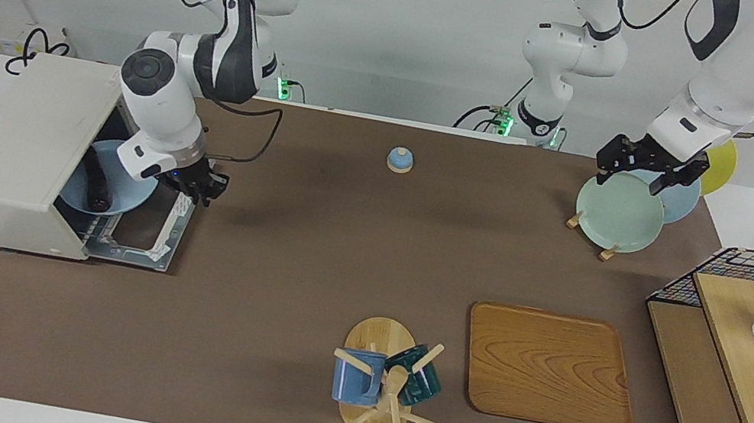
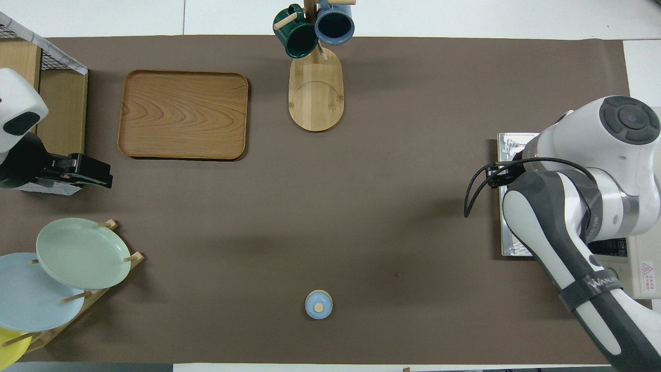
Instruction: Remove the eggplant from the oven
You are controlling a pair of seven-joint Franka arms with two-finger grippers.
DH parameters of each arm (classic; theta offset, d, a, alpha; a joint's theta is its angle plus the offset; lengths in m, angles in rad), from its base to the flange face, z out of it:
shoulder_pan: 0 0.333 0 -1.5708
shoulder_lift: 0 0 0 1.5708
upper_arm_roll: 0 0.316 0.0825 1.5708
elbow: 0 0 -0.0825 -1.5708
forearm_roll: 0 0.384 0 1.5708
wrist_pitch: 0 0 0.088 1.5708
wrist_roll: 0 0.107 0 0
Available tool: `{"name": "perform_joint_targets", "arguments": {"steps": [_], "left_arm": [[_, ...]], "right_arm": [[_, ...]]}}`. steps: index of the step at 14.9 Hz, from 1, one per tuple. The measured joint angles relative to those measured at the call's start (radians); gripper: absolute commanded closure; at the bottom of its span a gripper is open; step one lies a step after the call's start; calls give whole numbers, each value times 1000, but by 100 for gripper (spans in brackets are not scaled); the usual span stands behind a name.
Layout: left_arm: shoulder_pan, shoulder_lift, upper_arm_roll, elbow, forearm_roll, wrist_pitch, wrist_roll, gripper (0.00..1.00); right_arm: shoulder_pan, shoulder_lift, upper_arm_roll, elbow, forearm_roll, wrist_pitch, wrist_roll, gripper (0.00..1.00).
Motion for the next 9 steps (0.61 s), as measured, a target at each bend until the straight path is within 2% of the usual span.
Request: {"name": "perform_joint_targets", "arguments": {"steps": [3, 6, 9], "left_arm": [[0, 0, 0, 0, 0, 0, 0, 0], [0, 0, 0, 0, 0, 0, 0, 0], [0, 0, 0, 0, 0, 0, 0, 0]], "right_arm": [[-18, -17, -6, -2, -81, -31, -7, 40], [-72, -17, -7, -14, -92, -30, -87, 43], [-106, -18, -8, -60, -92, 48, -112, 45]]}}
